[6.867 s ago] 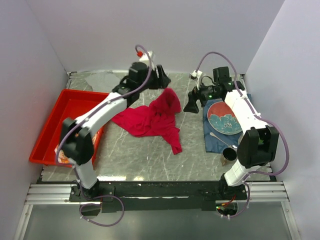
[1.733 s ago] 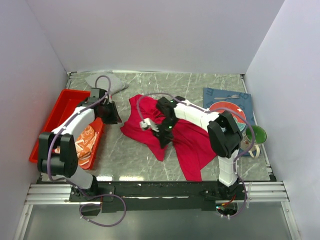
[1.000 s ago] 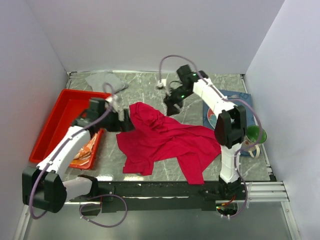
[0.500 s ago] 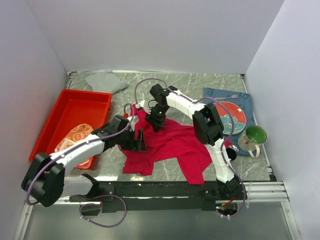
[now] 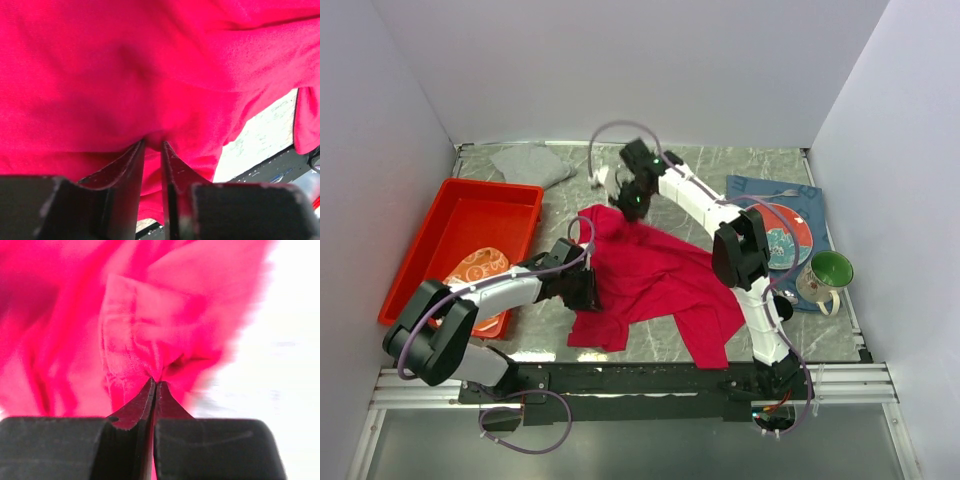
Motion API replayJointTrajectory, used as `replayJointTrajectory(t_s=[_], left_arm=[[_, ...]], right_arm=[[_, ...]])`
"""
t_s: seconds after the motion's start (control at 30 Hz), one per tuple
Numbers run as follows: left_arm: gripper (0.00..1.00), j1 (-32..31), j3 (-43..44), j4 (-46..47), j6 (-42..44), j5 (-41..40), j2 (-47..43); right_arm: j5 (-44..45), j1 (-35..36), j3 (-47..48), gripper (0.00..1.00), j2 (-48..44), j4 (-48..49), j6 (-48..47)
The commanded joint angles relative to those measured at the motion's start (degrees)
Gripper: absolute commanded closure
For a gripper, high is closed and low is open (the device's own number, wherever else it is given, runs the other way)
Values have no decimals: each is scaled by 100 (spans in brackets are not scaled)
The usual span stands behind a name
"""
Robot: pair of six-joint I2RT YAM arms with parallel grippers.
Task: Fold and stack the mixed laundry pile
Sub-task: Flatten out the T-shirt at the center of the board.
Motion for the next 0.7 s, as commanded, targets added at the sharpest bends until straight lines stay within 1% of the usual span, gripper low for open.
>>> replayJointTrajectory(t_s=[0.0, 0.03, 0.07, 0.1, 0.13, 0.17, 0.2, 0.23, 0.27, 0.3, 0.33, 0.37, 0.4, 0.43, 0.47, 0.5, 0.53, 0.57, 0.6, 0.63, 0.67], left_arm=[[77, -27, -232, -200, -61, -309, 121], [78, -27, -250, -244, -105, -344, 77], [80, -27, -277, -288, -132, -396, 24], [82, -27, -277, -358, -158, -545, -46], [82, -36, -251, -411, -219, -624, -255], [81, -27, -198, -490, -228, -721, -397], [74, -27, -33, -630, -211, -913, -746], [68, -27, 82, -744, -202, -1063, -950], [53, -18, 188, -824, -159, -1169, -1152], [43, -10, 424, -964, -89, -1457, -1528], [34, 25, 531, -1000, -44, -1582, -1680], [20, 69, 619, -1009, 26, -1644, -1812], [14, 165, 750, -983, 200, -1645, -1917], [11, 436, 795, -983, 298, -1540, -1892], [10, 630, 848, -1009, 386, -1348, -1822], [9, 815, 935, -1009, 596, -1137, -1552], [10, 1069, 971, -1009, 702, -691, -1401], [14, 1141, 1023, -1000, 816, -504, -1243], [14, 1177, 1137, -983, 1035, -328, -928], [16, 1177, 1190, -887, 1124, 91, -786], [20, 1168, 1313, -842, 1195, 313, -628]], right_arm=[[1308, -88, 1184, 100, 2, 1887, -140], [1912, -106, 1247, 100, 126, 2335, -280], [2214, -123, 1335, 100, 389, 3340, -377], [2504, -149, 1449, 100, 531, 3785, -474], [2916, -150, 1554, 81, 671, 4207, -658], [3007, -150, 1677, 60, 925, 4481, -729], [3052, -158, 1922, 49, 1006, 4458, -773], [3139, -158, 1942, 41, 1041, 4449, -756], [3114, -176, 1872, 34, 911, 4414, -695], [3053, -228, 1489, 28, 762, 4335, -608], [2887, -316, 1198, 15, 569, 4326, -398], [2676, -386, 873, 10, 115, 4282, -291], [2422, -457, 261, 6, -125, 4038, -186], [2071, -623, 20, 3, -362, 3679, -2], [780, -711, -235, 3, -756, 3205, -9], [54, -791, -298, 3, -908, 1904, -166], [-832, -939, -369, 8, -1022, 1213, -942], [-1920, -984, -648, 9, -1232, 614, -1411], [-2253, -1002, -859, 15, -1348, -53, -2355], [-2309, -1002, -1131, 19, -1453, -747, -2608], [-2292, -985, -1761, 21, -1698, -850, -2698]])
